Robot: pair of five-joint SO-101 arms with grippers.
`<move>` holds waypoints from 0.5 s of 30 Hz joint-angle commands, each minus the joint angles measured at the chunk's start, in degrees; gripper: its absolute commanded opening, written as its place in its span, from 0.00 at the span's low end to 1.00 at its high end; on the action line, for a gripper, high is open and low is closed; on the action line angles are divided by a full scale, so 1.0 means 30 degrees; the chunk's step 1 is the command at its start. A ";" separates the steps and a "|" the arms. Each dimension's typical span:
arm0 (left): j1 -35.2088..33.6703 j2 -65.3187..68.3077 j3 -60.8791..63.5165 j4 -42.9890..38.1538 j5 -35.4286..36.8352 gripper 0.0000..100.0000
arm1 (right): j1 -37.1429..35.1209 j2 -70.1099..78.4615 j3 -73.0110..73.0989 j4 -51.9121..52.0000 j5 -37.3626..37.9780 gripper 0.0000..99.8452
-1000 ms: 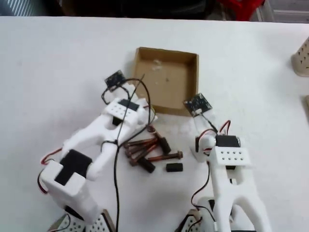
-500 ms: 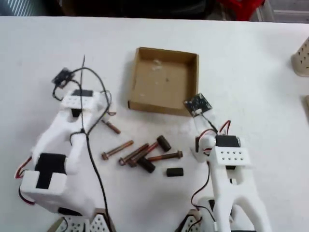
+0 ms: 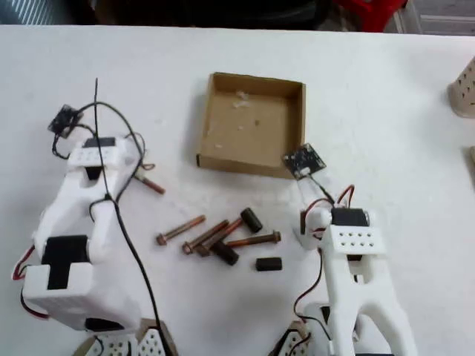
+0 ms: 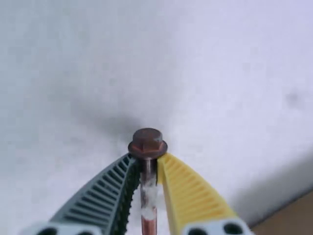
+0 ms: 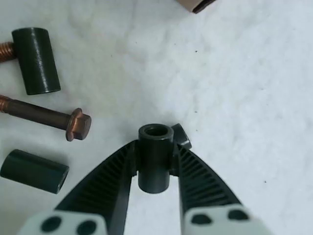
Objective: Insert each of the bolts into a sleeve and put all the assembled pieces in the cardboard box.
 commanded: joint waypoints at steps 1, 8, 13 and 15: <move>-0.1392 -0.1099 -0.0293 -0.1172 -0.0029 0.03 | -0.0161 -0.0132 -0.0147 -0.0249 0.0234 0.02; -0.1187 -0.1216 -0.0117 -0.0586 0.0088 0.25 | -0.0161 -0.0132 -0.0147 -0.0249 0.0234 0.02; -0.0894 -0.1070 -0.0264 0.0176 0.0117 0.27 | -0.0161 -0.0132 -0.0147 -0.0249 0.0234 0.02; -0.0894 -0.1040 -0.0264 0.0176 0.0117 0.27 | -0.0161 -0.0132 -0.0147 -0.0249 0.0234 0.02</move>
